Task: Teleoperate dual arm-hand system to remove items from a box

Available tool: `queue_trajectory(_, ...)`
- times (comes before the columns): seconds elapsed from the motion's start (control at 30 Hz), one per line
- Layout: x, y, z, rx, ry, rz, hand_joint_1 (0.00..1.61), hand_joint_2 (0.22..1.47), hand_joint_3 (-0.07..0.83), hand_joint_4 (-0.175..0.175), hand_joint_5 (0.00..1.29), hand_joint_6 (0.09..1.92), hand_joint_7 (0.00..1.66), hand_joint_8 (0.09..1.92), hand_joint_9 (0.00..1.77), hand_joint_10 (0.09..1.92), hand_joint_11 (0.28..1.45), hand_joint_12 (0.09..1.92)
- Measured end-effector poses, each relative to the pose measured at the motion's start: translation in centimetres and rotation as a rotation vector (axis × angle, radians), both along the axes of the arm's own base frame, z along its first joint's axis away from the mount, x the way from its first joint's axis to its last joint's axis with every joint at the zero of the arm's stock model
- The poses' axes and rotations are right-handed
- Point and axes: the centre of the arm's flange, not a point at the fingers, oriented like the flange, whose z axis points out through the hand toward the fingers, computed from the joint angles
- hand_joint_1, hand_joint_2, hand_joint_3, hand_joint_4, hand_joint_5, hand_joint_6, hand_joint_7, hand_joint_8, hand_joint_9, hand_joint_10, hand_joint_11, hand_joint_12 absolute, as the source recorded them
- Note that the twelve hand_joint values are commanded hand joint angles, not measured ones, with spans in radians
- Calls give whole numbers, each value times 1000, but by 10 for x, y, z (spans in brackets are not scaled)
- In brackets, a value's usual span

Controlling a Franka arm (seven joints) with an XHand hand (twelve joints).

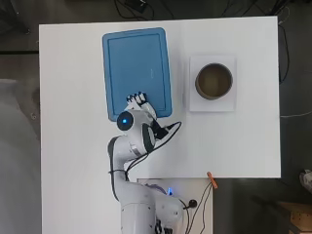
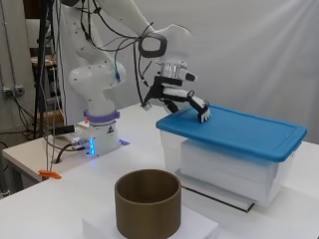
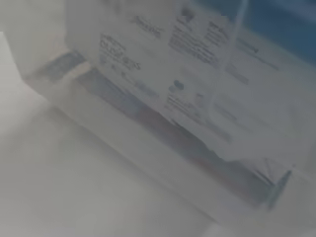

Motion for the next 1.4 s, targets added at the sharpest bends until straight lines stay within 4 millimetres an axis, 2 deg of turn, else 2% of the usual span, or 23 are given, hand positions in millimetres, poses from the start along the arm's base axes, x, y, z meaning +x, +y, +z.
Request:
queue_trajectory(0.03,-1,4,7,39,-2,-3,677,1437,3,148,429,1826,579,1516,668,1561,587,843)
queue_trajectory(0.13,2,13,30,100,-54,10,597,1462,3,173,404,1883,568,1833,679,1780,564,995)
queue_trajectory(0.23,22,29,65,114,-127,54,592,1465,1,175,401,1893,560,1920,669,1887,554,1061)
queue_trajectory(0.3,38,44,97,126,-182,71,597,1461,-1,175,406,1888,566,1920,681,1913,544,1169)
queue_trajectory(0.37,44,71,121,133,-218,105,651,1432,-11,175,453,1811,571,1920,696,1919,538,1240)
queue_trajectory(0.47,49,80,124,143,-210,126,757,1360,-10,175,553,1655,568,1910,705,1919,530,1289)
queue_trajectory(0.53,67,84,122,158,-177,154,1007,1334,-6,-32,598,1449,629,1821,727,1894,538,1265)
queue_trajectory(0.57,83,96,130,174,-165,174,1075,1324,-4,-90,614,1388,652,1789,739,1888,545,1308)
queue_trajectory(0.67,123,150,166,222,-188,280,1144,1294,-2,-120,648,1302,714,1671,737,1787,532,1291)
queue_trajectory(0.7,129,184,178,250,-189,351,1151,1289,-2,-122,655,1289,722,1657,737,1771,530,1275)
queue_trajectory(0.73,126,211,185,269,-187,405,1151,1285,-2,-112,661,1288,727,1643,737,1762,528,1265)
queue_trajectory(0.77,117,240,189,281,-181,467,922,1225,-8,-61,557,945,660,1201,687,1347,530,930)
queue_trajectory(0.8,93,284,191,282,-169,563,608,1031,-26,-50,339,549,411,697,462,855,475,566)
queue_trajectory(0.83,61,327,187,257,-148,655,414,894,-22,-49,182,288,223,365,313,497,437,310)
queue_trajectory(0.87,37,355,180,231,-131,714,309,815,-14,-50,91,142,114,181,241,274,421,159)
queue_trajectory(0.9,11,381,174,205,-119,768,255,774,-8,-51,43,87,59,87,210,153,418,87)
queue_trajectory(0.97,-48,430,168,163,-109,873,201,747,-1,-49,8,87,19,87,193,87,422,87)
queue_trajectory(1.03,-85,454,166,160,-97,908,193,750,5,-49,1,87,8,87,188,87,425,87)
queue_trajectory(1.1,-99,460,177,180,-95,892,205,764,10,-52,0,87,5,87,183,87,420,87)
queue_trajectory(1.17,-77,443,199,198,-123,788,208,772,12,-54,0,87,4,87,181,87,417,87)
queue_trajectory(1.23,-32,411,212,200,-148,643,204,831,9,-53,26,87,125,87,289,87,452,87)
queue_trajectory(1.3,27,362,225,197,-178,451,197,883,5,-46,87,87,245,87,380,87,487,87)
queue_trajectory(1.4,100,291,243,195,-216,191,169,901,3,-40,112,87,266,87,387,87,494,87)
